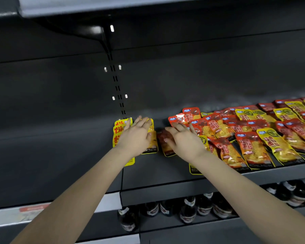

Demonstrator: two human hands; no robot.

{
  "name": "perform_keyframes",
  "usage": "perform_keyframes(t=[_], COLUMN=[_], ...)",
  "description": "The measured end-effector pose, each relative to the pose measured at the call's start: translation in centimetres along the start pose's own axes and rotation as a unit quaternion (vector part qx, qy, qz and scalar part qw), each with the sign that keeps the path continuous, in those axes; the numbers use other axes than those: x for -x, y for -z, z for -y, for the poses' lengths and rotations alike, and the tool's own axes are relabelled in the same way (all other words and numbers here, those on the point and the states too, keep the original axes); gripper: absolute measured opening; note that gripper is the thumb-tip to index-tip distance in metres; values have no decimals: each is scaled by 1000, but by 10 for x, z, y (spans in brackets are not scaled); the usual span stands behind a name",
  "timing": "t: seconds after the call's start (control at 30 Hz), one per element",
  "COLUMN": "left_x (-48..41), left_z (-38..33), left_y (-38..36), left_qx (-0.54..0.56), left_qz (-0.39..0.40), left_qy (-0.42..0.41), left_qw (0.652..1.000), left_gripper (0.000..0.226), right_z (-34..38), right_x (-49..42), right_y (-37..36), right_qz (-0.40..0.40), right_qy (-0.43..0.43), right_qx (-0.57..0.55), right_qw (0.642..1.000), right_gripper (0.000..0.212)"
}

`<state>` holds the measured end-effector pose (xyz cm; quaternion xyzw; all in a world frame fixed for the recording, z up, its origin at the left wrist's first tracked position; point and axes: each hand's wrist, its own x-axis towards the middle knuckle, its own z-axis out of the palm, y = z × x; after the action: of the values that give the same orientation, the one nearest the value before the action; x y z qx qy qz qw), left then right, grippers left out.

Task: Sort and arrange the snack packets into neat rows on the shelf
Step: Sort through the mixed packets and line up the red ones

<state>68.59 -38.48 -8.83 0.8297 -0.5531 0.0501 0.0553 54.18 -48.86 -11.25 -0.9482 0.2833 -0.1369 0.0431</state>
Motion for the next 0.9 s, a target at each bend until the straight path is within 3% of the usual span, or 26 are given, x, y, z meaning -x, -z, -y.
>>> perform_keyframes(t=[0.9], left_x=[-89], left_z=[-199], left_y=[-24], left_qx=[56], left_qz=[6], left_qy=[-195], left_qw=[979], left_gripper=[50], right_z=[-183], right_x=[76], right_y=[37], right_qz=[-34], right_qy=[-161], right_qx=[20], right_qw=[986], right_gripper=[46])
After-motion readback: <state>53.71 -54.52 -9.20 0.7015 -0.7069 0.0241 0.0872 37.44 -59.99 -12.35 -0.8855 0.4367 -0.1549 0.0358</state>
